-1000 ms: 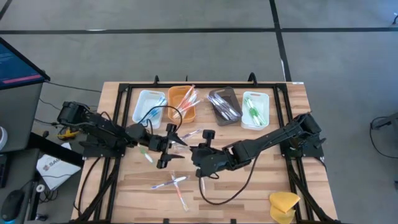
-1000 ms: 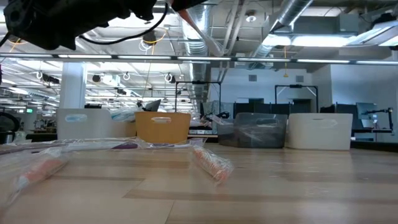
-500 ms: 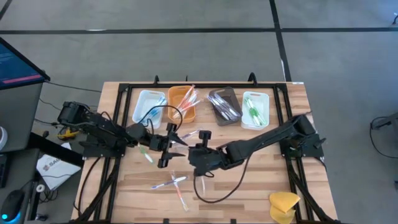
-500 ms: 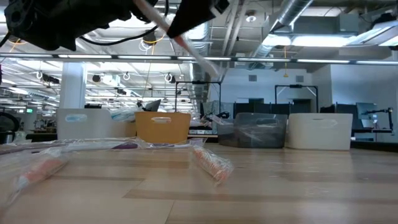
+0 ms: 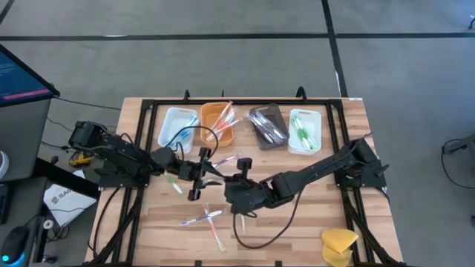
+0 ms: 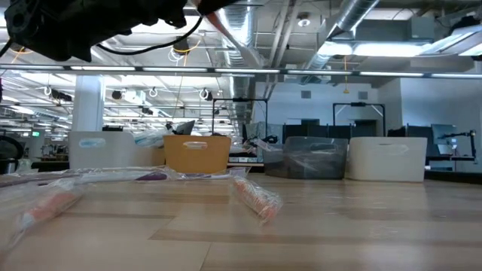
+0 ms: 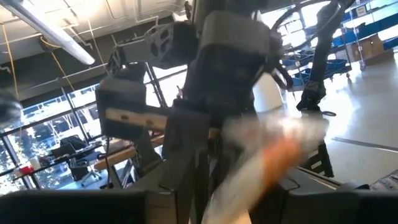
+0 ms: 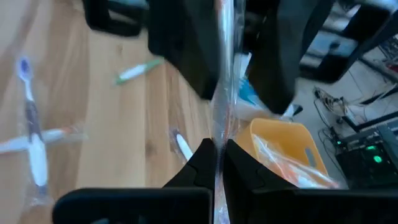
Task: Pick & Place Toothbrushes
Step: Put the orange toothbrush into the yellow bin
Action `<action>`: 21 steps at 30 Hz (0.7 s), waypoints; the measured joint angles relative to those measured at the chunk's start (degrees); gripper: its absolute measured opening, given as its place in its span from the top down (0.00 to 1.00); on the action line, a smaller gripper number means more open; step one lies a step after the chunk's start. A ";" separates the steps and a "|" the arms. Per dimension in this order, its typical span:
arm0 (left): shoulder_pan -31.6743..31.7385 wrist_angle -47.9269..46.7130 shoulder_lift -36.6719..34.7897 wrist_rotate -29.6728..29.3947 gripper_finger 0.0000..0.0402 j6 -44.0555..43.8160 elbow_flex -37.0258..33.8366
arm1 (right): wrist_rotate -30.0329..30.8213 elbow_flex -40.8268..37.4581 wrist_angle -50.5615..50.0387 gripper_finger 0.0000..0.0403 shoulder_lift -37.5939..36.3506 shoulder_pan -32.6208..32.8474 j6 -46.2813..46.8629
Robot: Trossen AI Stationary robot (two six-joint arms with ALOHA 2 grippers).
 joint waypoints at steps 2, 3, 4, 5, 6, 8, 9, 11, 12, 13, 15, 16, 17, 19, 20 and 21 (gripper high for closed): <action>-0.04 0.00 0.00 -0.04 0.73 0.01 0.00 | 0.00 0.81 0.35 1.00 0.00 0.51 -0.11; -0.03 0.00 0.00 -0.06 0.72 0.00 0.00 | 0.00 1.03 0.36 1.00 0.00 0.70 -0.11; 0.00 0.00 0.00 -0.09 0.72 -0.01 0.00 | 0.26 1.13 0.31 1.00 0.00 0.87 -0.13; 0.00 -0.02 0.00 -0.11 0.72 -0.01 -0.02 | 0.63 1.16 0.24 1.00 0.00 1.03 -0.13; 0.00 -0.02 0.00 -0.13 0.73 -0.01 -0.02 | 0.71 1.16 0.24 1.00 0.00 1.14 -0.13; -0.02 -0.04 0.00 -0.13 0.74 -0.01 -0.02 | 0.79 1.19 0.24 1.00 0.00 1.10 -0.13; -0.02 -0.08 0.00 -0.13 0.75 -0.01 -0.02 | 0.79 1.21 0.24 1.00 0.00 1.10 -0.11; 0.00 -0.25 0.00 -0.25 0.77 -0.01 -0.02 | 0.79 1.21 0.20 1.00 0.00 1.08 -0.11; 0.00 -0.32 0.00 -0.34 0.79 0.00 -0.02 | 0.83 1.21 0.15 1.00 0.00 0.99 -0.11; 0.00 -0.45 0.00 -0.34 0.81 0.01 -0.02 | 0.81 1.21 0.09 0.99 0.00 0.83 -0.11; 0.00 -0.92 0.00 -0.37 0.86 0.01 -0.02 | 0.69 1.21 0.04 0.98 0.00 0.52 -0.07; 0.00 -1.11 0.00 -0.50 0.90 0.30 -0.04 | 0.57 1.21 0.06 0.97 0.00 0.35 0.08; 0.00 -1.05 0.00 -0.62 0.94 1.27 -0.04 | 0.50 1.21 0.05 0.95 0.00 0.29 0.31; 0.00 -1.14 -0.02 -0.53 0.96 2.91 -0.07 | 0.46 1.21 -0.02 0.91 0.01 0.27 0.41; 0.00 -1.47 -0.02 -0.53 0.96 3.37 -0.07 | 0.44 1.21 0.04 0.89 0.02 0.28 0.58; 0.00 -1.79 0.00 -0.69 0.96 3.49 -0.12 | 0.44 1.21 0.09 0.86 0.02 0.28 0.80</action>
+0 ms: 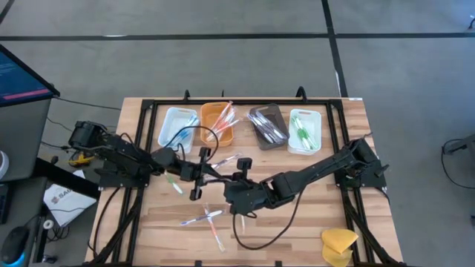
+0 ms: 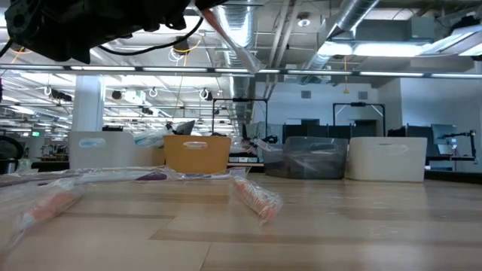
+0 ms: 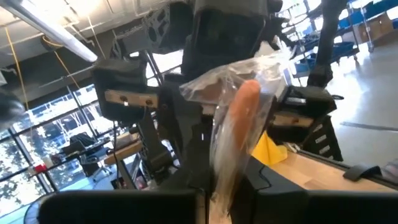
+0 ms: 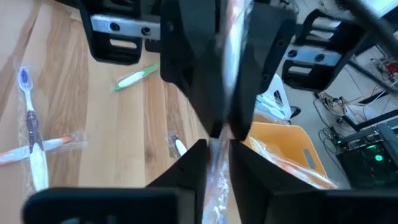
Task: Pick & Place Toothbrushes
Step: Put the orange toothbrush into the yellow bin
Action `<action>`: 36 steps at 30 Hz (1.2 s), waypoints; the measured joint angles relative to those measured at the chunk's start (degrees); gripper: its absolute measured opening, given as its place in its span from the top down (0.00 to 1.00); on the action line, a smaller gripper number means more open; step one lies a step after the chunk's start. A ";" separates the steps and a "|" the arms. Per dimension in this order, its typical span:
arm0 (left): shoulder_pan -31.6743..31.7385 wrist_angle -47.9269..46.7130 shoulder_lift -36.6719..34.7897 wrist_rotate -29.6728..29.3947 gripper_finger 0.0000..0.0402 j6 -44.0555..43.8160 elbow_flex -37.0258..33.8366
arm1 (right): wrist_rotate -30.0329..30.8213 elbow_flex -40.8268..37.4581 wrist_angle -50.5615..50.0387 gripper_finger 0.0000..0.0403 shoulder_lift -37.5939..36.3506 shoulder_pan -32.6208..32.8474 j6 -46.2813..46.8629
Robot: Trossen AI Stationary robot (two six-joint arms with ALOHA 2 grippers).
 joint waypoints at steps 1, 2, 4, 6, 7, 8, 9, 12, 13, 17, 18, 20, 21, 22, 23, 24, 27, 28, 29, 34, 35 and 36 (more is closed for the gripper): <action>0.00 -0.17 0.00 -0.38 0.96 0.02 -0.05 | 0.04 0.00 0.13 0.85 0.00 0.01 -0.03; 0.00 -0.16 0.00 -0.73 0.96 0.06 -0.05 | 0.04 0.02 0.36 0.83 0.00 0.01 -0.19; 0.00 -0.11 0.00 -0.84 0.96 0.14 -0.05 | 0.04 0.02 0.37 0.81 0.00 0.01 -0.33; 0.00 -0.13 0.00 -0.86 0.96 0.15 -0.05 | 0.04 0.02 0.39 0.79 0.00 0.04 -0.25; 0.00 -0.12 0.00 -0.88 0.96 0.15 -0.05 | 0.04 0.02 0.39 0.79 0.00 0.19 0.13; 0.00 -0.12 0.00 -0.88 0.96 0.15 -0.05 | 0.11 0.02 0.39 0.79 0.00 0.32 0.13; 0.00 -0.12 0.00 -0.88 0.96 0.15 -0.05 | 0.17 0.02 0.36 0.79 0.00 0.45 0.13; 0.00 -0.16 0.00 -0.88 0.96 0.15 -0.05 | 0.17 0.04 -0.41 0.79 0.00 0.79 0.14; 0.00 -0.19 0.00 -0.93 0.96 0.15 -0.05 | 0.22 0.04 -0.95 0.79 0.00 0.95 0.14; 0.00 -0.78 -0.07 -1.21 0.96 0.15 -0.05 | 0.39 0.04 -3.87 0.80 0.00 1.84 0.13; 0.00 -1.12 -0.29 -1.21 0.96 0.15 -0.05 | 0.42 0.04 -4.63 0.80 0.01 2.04 0.14; 0.00 -1.16 -0.31 -1.25 0.96 0.15 -0.05 | 0.41 0.07 -6.50 0.81 0.00 2.51 0.13; 0.00 -1.23 -0.31 -1.33 0.96 0.15 -0.05 | 0.37 0.07 -7.56 0.81 0.00 2.75 0.13; 0.00 -1.20 -0.31 -1.33 0.96 0.15 -0.05 | 0.40 0.07 -8.35 0.82 0.02 2.91 0.14; 0.00 -1.22 -0.37 -1.34 0.96 0.14 -0.05 | 0.40 0.07 -9.02 0.82 0.02 3.19 0.13; 0.00 -1.32 -0.43 -1.34 0.96 0.15 -0.05 | 0.44 0.07 -9.59 0.82 0.02 3.36 0.15; 0.00 -2.20 -0.48 -1.34 0.96 0.07 -0.05 | 1.89 0.90 -12.50 0.83 0.07 4.24 0.57; 0.00 -2.22 -0.48 -1.34 0.96 -0.10 -0.05 | 2.51 1.71 -14.01 0.83 0.07 4.57 1.37; 0.00 -2.13 -0.50 -1.34 0.96 -0.74 -0.05 | 3.26 2.71 -15.56 0.83 0.07 4.99 2.56; 0.00 -2.37 -0.64 -2.71 0.96 -1.56 -0.05 | 3.81 8.39 -26.03 0.84 0.07 7.15 11.30; 0.00 -3.29 -1.28 -3.18 0.96 -1.58 -0.05 | 3.85 9.74 -28.31 0.84 0.07 7.70 13.40; 0.00 -4.07 -2.05 -3.66 0.96 -2.07 -0.01 | 3.85 11.08 -30.61 0.84 0.07 8.34 15.59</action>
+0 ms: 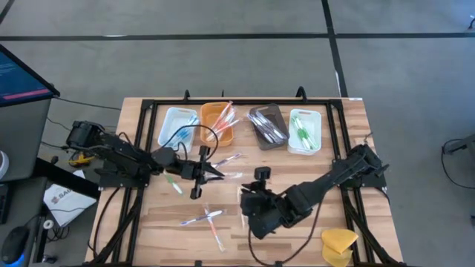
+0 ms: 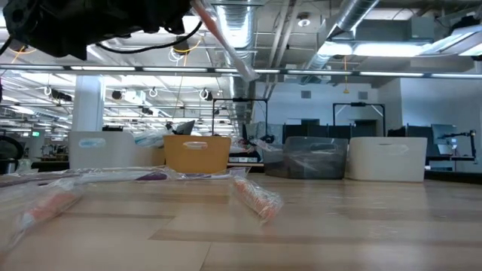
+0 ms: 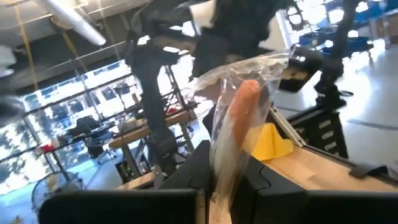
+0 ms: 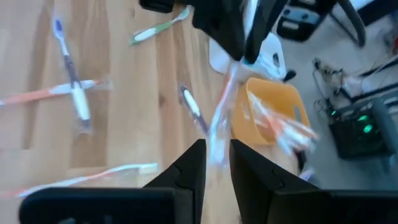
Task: Pick & Place Toothbrushes
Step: Put the orange toothbrush into the yellow bin
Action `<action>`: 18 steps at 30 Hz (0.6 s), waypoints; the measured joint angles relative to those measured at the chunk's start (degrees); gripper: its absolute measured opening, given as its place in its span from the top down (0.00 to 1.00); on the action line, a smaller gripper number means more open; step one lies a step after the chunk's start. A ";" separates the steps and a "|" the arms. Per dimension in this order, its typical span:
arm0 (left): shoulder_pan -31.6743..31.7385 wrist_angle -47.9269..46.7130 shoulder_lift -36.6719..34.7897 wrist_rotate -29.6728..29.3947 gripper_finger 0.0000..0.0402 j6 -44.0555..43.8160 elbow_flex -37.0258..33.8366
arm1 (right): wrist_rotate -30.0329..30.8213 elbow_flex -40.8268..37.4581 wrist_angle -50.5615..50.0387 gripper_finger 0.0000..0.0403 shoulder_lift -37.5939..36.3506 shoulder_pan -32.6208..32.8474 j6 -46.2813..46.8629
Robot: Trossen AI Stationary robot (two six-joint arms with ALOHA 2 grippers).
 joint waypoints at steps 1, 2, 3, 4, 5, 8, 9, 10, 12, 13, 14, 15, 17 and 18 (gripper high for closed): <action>0.17 -1.57 -0.85 -0.87 0.96 -0.46 0.32 | -0.01 1.20 -2.23 0.84 0.00 0.63 2.39; 0.46 -4.32 -2.05 -1.80 0.96 -0.67 0.68 | -0.03 2.24 -4.35 0.84 0.00 1.26 4.87; 0.87 -8.05 -3.70 -2.55 0.96 -0.83 1.08 | -0.05 3.28 -6.29 0.84 0.00 1.87 7.24; 1.48 -12.49 -5.44 -3.23 0.96 -1.15 1.93 | -0.10 4.25 -7.98 0.84 0.00 2.47 9.56; 2.16 -17.46 -7.36 -4.21 0.96 -1.82 3.20 | -0.25 5.02 -9.52 0.84 -0.02 3.07 11.89; 5.02 -35.49 -13.76 -6.59 0.96 -4.38 8.04 | -0.43 6.13 -13.31 0.84 -0.02 4.94 18.12; 6.20 -41.95 -15.63 -6.72 0.96 -5.05 10.20 | -0.45 6.14 -13.82 0.84 -0.02 5.47 19.71; 7.53 -48.38 -17.51 -6.73 0.96 -5.77 12.46 | -0.46 6.14 -14.20 0.84 -0.02 5.93 21.02; 10.27 -59.99 -20.34 -6.75 0.96 -7.88 17.68 | -0.46 6.14 -14.74 0.84 -0.02 6.80 23.16; 11.71 -65.20 -21.23 -6.74 0.96 -8.85 20.53 | -0.46 6.14 -14.77 0.84 -0.02 7.15 24.16; 13.28 -70.18 -21.76 -6.73 0.96 -9.81 23.39 | -0.46 6.14 -14.77 0.84 -0.02 7.34 25.38; 14.91 -74.60 -21.86 -6.73 0.96 -10.85 26.26 | -0.46 6.14 -14.76 0.84 -0.02 7.52 26.84; 17.90 -81.91 -21.12 -6.73 0.96 -11.25 31.52 | -0.44 6.14 -14.77 0.84 0.21 7.55 29.07; 19.43 -83.84 -20.22 -6.61 0.96 -11.28 33.82 | -0.44 6.14 -14.93 0.84 0.33 7.45 29.63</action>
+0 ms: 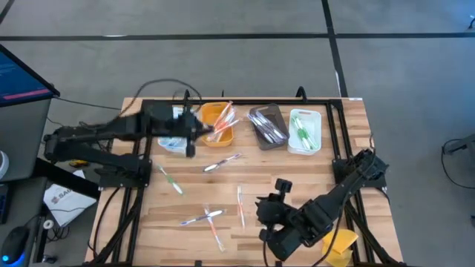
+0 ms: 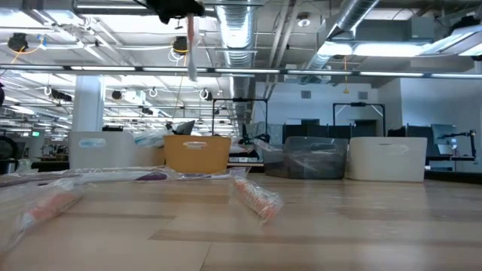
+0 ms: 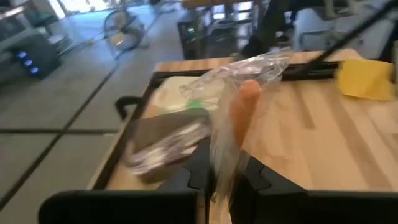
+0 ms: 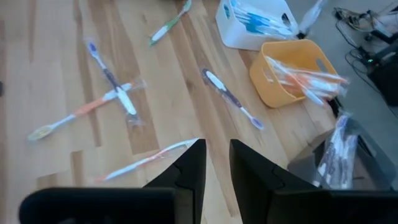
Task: Pick & Place Toothbrushes
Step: Put the orange toothbrush into the yellow bin
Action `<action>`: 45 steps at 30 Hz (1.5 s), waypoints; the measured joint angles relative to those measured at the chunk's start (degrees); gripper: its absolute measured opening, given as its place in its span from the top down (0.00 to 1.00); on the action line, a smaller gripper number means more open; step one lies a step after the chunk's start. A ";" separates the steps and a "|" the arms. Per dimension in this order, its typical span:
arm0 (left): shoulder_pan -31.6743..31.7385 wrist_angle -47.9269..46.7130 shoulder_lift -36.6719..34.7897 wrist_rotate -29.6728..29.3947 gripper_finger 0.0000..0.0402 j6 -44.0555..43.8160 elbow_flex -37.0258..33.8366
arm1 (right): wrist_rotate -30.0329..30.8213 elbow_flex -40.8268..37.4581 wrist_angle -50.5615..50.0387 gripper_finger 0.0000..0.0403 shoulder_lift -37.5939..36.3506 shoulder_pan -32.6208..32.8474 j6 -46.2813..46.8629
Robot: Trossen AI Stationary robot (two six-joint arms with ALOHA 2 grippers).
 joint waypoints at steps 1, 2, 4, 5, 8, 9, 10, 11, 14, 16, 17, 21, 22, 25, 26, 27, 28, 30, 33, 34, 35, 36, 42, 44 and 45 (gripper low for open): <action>1.52 -1.67 1.15 0.90 0.96 0.00 2.14 | 0.02 -0.02 -0.34 0.84 0.10 -0.10 0.02; 3.11 -2.82 2.56 2.47 0.96 -0.03 4.07 | 0.02 -0.02 -0.43 0.84 0.11 -0.34 -0.02; 6.65 -4.55 6.15 6.07 0.96 -0.32 7.71 | 0.06 0.00 -0.36 0.84 0.33 -0.94 -0.21; 8.45 -6.05 8.31 7.72 0.96 -1.11 9.63 | 0.09 0.00 -0.38 0.84 0.67 -1.29 -0.22; 14.49 -11.78 15.60 10.92 0.96 -3.21 15.76 | -0.08 -0.13 -1.01 0.84 1.29 -1.96 -0.26; 16.53 -13.27 18.14 11.42 0.96 -4.12 17.83 | 0.07 0.02 -0.94 0.84 1.59 -2.12 -0.26; 18.71 -14.81 20.44 11.73 0.96 -5.21 19.74 | 0.15 0.09 -0.88 0.84 1.80 -2.45 -0.29; 20.85 -15.89 22.51 12.62 0.96 -6.71 21.40 | -0.02 0.03 -1.64 0.84 2.07 -2.51 -0.37; 26.64 -17.23 27.80 19.57 0.95 -12.41 25.37 | -0.26 -0.05 -2.43 0.84 2.49 -2.61 -0.46; 30.15 -17.26 30.18 24.49 0.96 -15.50 26.74 | 0.03 0.05 -2.56 0.84 2.98 -2.94 -0.47; 31.52 -17.14 31.16 25.67 0.96 -16.89 27.13 | -0.03 -0.12 -3.17 0.84 3.21 -2.86 -0.49; 34.99 -18.54 34.35 26.01 0.96 -19.63 27.19 | 0.06 0.04 -3.18 0.84 3.52 -3.19 -0.46; 35.30 -19.54 35.04 25.99 0.96 -19.70 27.18 | 0.05 0.01 -3.50 0.84 3.78 -3.27 -0.48; 35.31 -22.14 36.81 26.24 0.96 -18.24 27.17 | -0.21 -0.13 -3.70 0.84 4.05 -3.26 -0.48; 35.09 -22.65 37.31 26.40 0.96 -17.54 27.14 | -0.19 -0.09 -3.64 0.84 3.87 -3.26 -0.46; 34.71 -22.93 37.68 26.46 0.96 -16.88 27.12 | -0.15 -0.04 -3.61 0.84 3.80 -3.26 -0.46; 34.41 -23.09 37.97 26.46 0.96 -16.13 27.12 | -0.15 -0.04 -3.62 0.84 3.80 -3.28 -0.46; 33.64 -23.38 38.38 26.44 0.96 -14.75 27.12 | -0.18 -0.06 -3.60 0.84 3.89 -3.26 -0.46; 32.79 -23.40 39.46 26.16 0.96 -13.16 27.12 | -0.10 -0.06 -3.35 0.84 3.89 -3.27 -0.46; 32.61 -23.47 39.88 26.02 0.96 -12.93 27.12 | -0.12 -0.06 -3.35 0.84 3.89 -3.28 -0.46; 32.59 -23.47 40.28 26.04 0.95 -12.86 27.12 | -0.11 -0.06 -3.32 0.84 3.89 -3.33 -0.46; 32.59 -23.49 40.68 26.00 0.96 -12.84 27.12 | -0.08 -0.06 -3.26 0.84 3.89 -3.38 -0.46; 33.01 -23.53 42.83 25.57 0.96 -11.75 26.01 | -0.06 -0.06 -3.20 0.84 3.89 -3.45 -0.46; 33.03 -23.47 43.58 25.60 0.96 -11.75 25.99 | -0.06 -0.06 -3.23 0.84 3.89 -3.45 -0.46; 33.03 -23.55 43.98 25.60 0.96 -11.75 25.97 | -0.06 -0.06 -3.23 0.84 3.89 -3.45 -0.46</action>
